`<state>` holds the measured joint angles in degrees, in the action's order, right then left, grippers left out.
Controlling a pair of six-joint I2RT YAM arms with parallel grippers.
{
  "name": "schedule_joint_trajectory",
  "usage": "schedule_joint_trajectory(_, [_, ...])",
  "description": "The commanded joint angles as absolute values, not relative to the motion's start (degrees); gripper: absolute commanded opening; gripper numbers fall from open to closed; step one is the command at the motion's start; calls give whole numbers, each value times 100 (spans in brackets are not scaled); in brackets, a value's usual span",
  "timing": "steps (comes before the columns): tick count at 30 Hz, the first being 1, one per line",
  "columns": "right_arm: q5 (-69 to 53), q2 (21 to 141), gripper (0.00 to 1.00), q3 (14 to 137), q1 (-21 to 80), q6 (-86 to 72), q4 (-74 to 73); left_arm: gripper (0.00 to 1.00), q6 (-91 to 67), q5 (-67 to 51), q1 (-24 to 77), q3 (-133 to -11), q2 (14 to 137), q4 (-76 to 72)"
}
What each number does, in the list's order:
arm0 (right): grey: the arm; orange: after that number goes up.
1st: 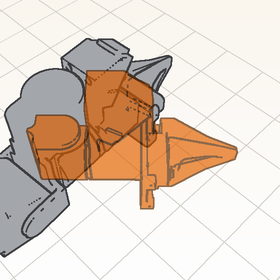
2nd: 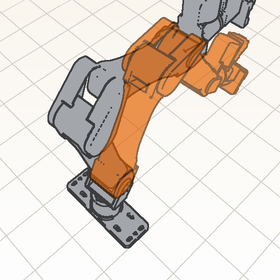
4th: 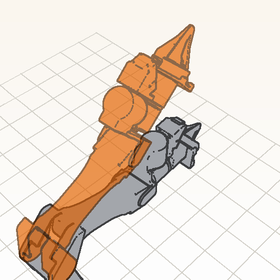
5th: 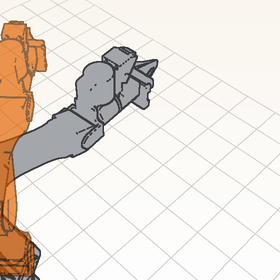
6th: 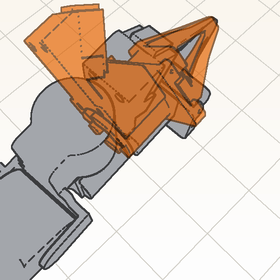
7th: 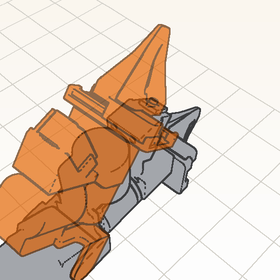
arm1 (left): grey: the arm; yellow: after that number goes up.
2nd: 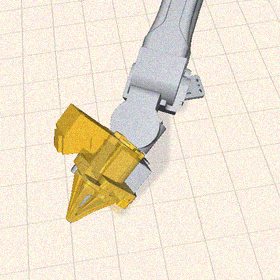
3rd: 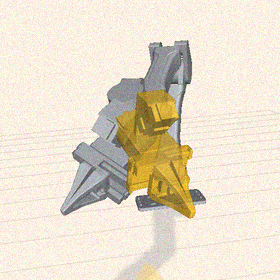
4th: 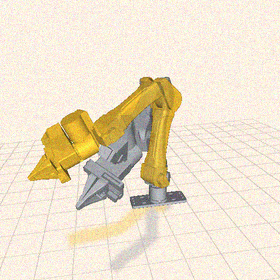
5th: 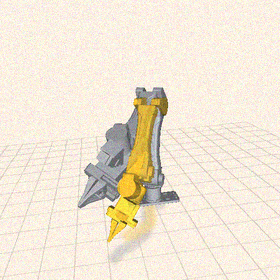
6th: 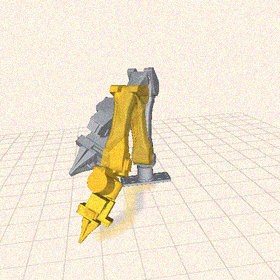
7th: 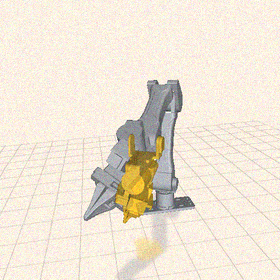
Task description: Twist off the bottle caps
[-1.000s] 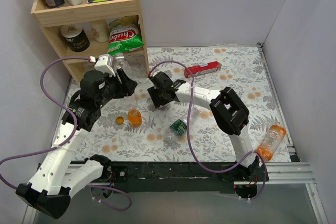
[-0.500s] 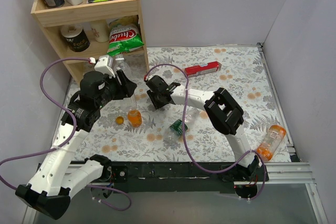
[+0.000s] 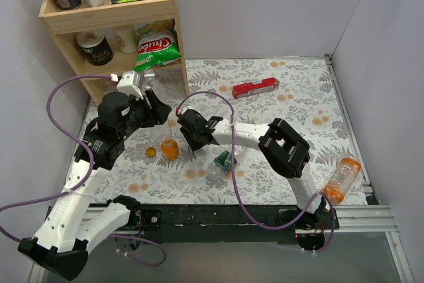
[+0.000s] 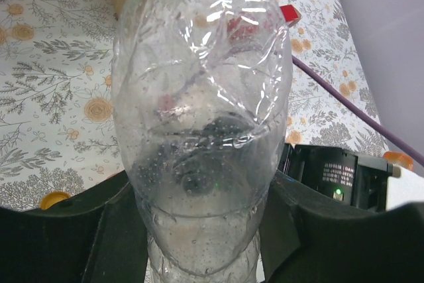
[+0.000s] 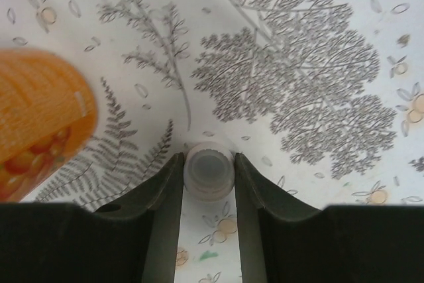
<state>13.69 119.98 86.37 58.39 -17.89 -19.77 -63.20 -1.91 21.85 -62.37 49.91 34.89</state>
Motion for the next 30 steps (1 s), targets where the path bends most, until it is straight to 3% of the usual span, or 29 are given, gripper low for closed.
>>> schedule_joint_trajectory(1, [1354,11918,29,8402,6047,-2171,-2514,16,-6249,-246,2180,-6293,4878,3498])
schedule_joint_trajectory(4, [1353,11900,32,8376,6056,-2285,-2575,16,-6205,-272,2180,-6275,4860,3481])
schedule_joint_trajectory(8, [1354,11673,60,8332,6056,-2303,-2549,17,-6082,-369,2180,-6249,4878,3445])
schedule_joint_trajectory(12, [1318,11128,75,7947,6038,-2250,-2242,17,-5959,-544,2180,-6196,4904,3296])
schedule_joint_trajectory(19, [1248,9549,79,7437,5775,-2241,-2179,17,-5687,-1088,2206,-6153,5036,2936])
schedule_joint_trajectory(23, [339,8580,78,7540,5082,-2311,-2557,16,-5476,-1827,2346,-5942,5010,2611])
schedule_joint_trajectory(26, [-743,7990,80,8425,4291,-2330,-3066,16,-5353,-2442,2452,-5653,4896,2252])
schedule_joint_trajectory(30, [-1273,7953,83,9973,3956,-2363,-3682,16,-5352,-3172,2584,-5318,4729,1741])
